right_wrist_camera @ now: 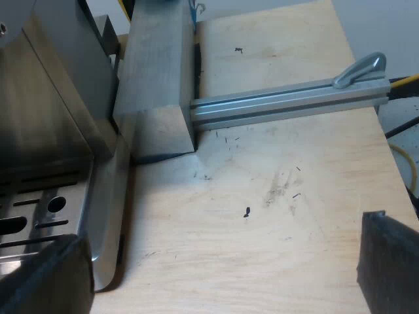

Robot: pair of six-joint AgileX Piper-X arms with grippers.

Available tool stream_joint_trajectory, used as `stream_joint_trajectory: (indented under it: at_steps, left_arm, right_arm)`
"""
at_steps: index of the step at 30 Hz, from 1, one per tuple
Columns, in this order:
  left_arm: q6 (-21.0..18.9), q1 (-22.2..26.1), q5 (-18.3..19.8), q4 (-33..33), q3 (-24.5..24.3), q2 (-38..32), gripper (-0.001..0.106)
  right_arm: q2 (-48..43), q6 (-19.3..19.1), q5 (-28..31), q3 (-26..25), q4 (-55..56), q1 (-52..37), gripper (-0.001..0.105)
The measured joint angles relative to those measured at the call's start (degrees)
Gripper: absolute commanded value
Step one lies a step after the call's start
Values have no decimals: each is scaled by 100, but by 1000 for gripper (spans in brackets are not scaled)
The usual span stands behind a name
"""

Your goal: Pour the beans into the coffee machine

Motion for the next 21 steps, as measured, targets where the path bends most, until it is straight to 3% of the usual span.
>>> stream_joint_trajectory:
  at_steps: [11, 21]
  left_arm:
    - [336, -818, -150, 368, -978, 944, 22]
    - [385, -1099, -285, 423, -1491, 1241, 22]
  right_arm:
    - [0, 0, 0, -91, 0, 0, 82]
    - [0, 0, 0, -131, 0, 0, 82]
